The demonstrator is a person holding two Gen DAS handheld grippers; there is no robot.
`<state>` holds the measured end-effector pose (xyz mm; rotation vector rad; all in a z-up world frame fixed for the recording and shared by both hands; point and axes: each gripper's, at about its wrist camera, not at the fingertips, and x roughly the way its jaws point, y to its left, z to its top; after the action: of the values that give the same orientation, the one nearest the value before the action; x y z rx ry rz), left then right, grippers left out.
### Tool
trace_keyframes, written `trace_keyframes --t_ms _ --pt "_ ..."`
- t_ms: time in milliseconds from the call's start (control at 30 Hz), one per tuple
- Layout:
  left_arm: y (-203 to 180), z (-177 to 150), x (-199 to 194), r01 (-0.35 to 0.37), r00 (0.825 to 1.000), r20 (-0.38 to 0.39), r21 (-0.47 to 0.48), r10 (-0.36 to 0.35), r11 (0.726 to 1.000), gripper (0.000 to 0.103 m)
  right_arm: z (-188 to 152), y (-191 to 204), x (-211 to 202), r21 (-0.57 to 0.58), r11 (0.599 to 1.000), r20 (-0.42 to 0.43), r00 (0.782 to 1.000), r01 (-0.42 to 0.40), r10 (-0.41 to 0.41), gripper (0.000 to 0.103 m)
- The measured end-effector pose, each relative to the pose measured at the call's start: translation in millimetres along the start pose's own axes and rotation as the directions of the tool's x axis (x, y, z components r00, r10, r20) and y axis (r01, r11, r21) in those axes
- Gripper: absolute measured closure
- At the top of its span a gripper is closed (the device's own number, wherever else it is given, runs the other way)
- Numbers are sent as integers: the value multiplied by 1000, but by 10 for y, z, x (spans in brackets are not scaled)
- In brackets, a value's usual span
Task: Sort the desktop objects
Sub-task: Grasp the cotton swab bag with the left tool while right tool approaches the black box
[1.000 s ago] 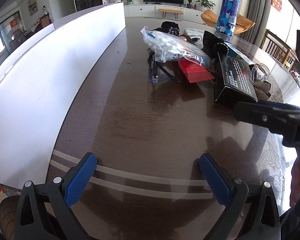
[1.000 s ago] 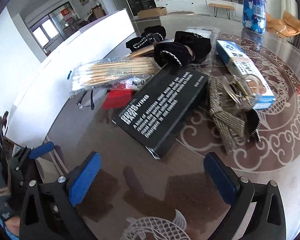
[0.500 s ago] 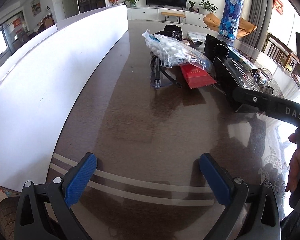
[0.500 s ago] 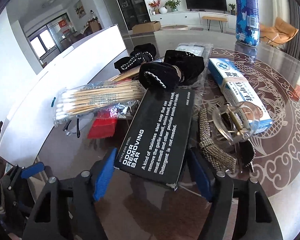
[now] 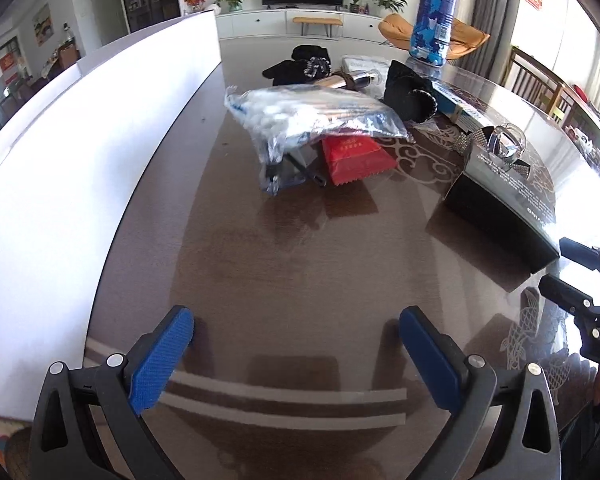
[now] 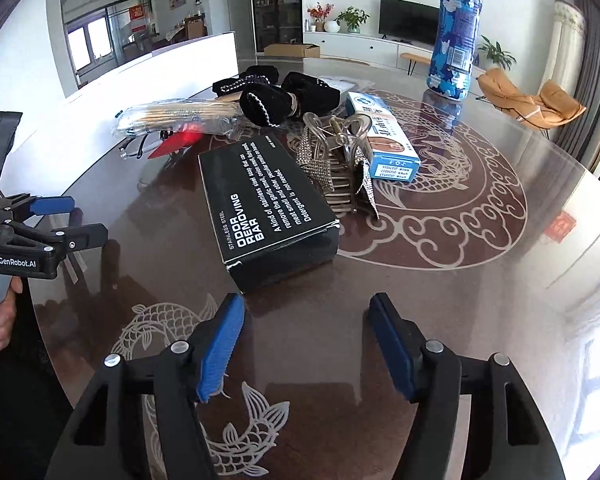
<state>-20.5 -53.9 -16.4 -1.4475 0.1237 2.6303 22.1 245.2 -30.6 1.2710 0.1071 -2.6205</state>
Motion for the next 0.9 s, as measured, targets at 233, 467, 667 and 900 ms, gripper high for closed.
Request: trace_keyframes --t_ms 233,467,667,900 --pt "-102 769 -250 34 990 128 200 -61 979 0 30 25 47 -8 1000 -19 999 27 -27 14" --pt "-344 1070 273 -24 999 -32 438 42 899 0 11 -25 11 21 1000 0 1000 4 -4 14" --pt "-315 1113 295 -2 998 -57 426 29 905 59 3 -69 -13 49 998 15 1000 -25 24 14" --pt "-179 982 -40 1 1000 5 279 -3 960 73 -8 -76 -18 54 998 17 1000 -23 22 14"
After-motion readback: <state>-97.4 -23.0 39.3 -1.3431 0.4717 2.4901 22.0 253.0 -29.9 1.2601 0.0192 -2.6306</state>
